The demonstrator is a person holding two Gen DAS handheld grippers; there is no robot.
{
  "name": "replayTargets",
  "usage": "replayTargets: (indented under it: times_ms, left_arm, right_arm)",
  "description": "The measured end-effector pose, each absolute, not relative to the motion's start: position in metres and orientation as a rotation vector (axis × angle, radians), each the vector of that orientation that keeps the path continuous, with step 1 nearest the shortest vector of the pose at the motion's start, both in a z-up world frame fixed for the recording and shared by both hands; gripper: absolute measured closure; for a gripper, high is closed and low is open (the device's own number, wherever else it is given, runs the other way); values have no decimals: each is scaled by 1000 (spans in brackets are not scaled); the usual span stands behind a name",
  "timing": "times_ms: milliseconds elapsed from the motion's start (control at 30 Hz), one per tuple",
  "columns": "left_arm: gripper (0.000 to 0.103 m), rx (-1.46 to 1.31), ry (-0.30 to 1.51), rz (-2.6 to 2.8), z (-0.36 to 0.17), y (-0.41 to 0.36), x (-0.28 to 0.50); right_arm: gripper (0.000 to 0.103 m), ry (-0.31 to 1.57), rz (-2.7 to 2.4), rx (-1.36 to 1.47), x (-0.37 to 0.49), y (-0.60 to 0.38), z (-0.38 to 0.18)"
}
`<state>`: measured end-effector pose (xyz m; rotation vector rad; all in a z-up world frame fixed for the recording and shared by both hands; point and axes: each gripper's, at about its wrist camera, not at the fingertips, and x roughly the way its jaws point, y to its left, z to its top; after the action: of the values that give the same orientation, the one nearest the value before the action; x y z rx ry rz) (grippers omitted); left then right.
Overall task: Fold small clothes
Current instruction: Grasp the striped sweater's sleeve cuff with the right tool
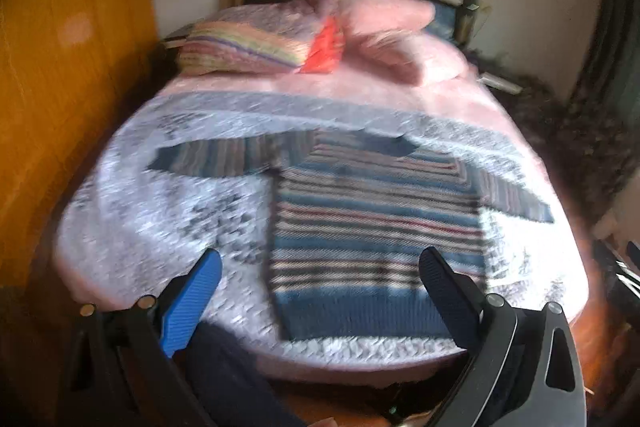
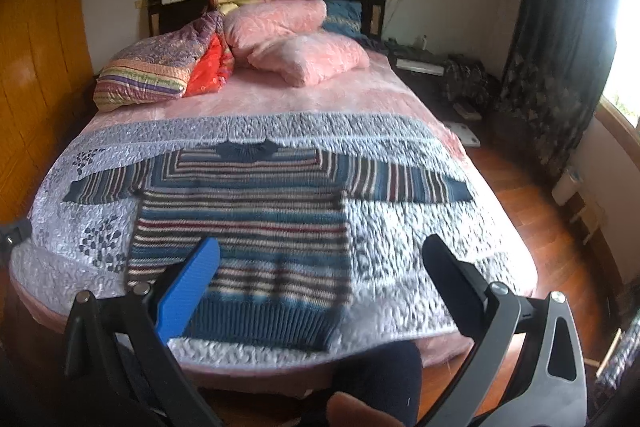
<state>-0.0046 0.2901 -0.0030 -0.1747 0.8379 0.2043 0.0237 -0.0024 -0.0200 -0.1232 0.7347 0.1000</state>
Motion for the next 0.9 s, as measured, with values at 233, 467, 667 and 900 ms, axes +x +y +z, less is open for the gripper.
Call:
replayTargets:
  times_ms: [233,467,667,900]
  left_arm:
    - [4,-75,733,57,-40,285,36]
    - [4,-144,829,-22,-85,272,92]
    - [4,-217,853,-9,-112,274,134]
    - [4,-339,867,-10,-141,285,175]
  right_arm:
    - [3,879,187,109,122,-77,-92]
    - [30,1045,101,633,230,-215,-187]
    - [39,1020,34,965,296,-316,-259]
    - [58,827,-69,1232,356,-412,-316]
